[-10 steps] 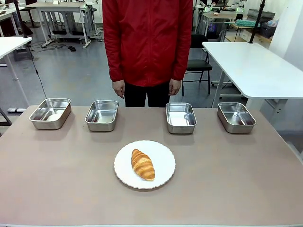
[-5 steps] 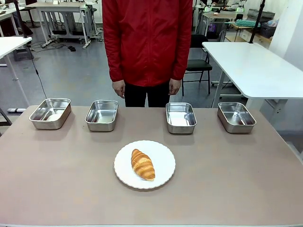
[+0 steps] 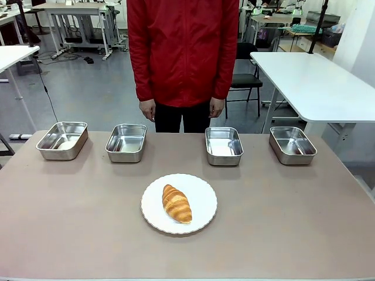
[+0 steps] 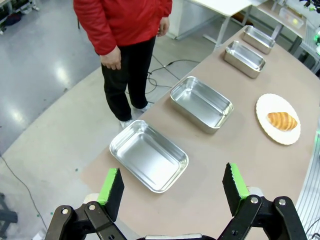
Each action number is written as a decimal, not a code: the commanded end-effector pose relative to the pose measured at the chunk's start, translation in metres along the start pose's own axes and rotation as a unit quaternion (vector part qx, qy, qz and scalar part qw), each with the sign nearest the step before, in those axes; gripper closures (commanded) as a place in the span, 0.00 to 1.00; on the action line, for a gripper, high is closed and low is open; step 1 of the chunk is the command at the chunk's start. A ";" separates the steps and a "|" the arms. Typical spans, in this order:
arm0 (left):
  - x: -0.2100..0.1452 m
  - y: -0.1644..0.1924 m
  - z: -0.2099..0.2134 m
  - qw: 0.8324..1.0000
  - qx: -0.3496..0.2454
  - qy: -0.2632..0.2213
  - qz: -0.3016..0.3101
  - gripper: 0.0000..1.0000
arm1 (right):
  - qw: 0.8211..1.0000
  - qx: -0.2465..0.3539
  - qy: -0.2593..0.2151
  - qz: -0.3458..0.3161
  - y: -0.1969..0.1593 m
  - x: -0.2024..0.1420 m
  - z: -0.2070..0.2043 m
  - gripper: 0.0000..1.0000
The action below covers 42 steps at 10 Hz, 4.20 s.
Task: Place the bread in the container.
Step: Place the Butter Roll into the Airtight Container indicated by the human.
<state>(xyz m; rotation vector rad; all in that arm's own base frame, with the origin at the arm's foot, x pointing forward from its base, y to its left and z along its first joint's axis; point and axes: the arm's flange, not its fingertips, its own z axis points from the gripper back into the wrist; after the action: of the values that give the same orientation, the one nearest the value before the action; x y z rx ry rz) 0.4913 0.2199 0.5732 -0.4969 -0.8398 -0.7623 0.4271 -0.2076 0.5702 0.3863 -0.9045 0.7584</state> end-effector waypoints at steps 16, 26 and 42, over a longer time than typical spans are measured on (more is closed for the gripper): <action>0.001 -0.001 0.001 1.000 -0.003 -0.001 -0.006 0.00 | 1.000 0.003 -0.002 0.002 0.000 0.001 0.000 0.00; 0.001 -0.001 0.001 1.000 -0.003 -0.001 -0.006 0.00 | 1.000 0.003 -0.002 0.002 0.000 0.001 0.000 0.00; 0.001 -0.001 0.001 1.000 -0.003 -0.001 -0.006 0.00 | 1.000 0.003 -0.002 0.002 0.000 0.001 0.000 0.00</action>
<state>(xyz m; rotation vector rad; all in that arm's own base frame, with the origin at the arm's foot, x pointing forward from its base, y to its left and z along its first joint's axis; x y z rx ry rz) 0.4913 0.2199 0.5733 -0.4970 -0.8398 -0.7625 0.4271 -0.2073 0.5702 0.3871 -0.9037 0.7591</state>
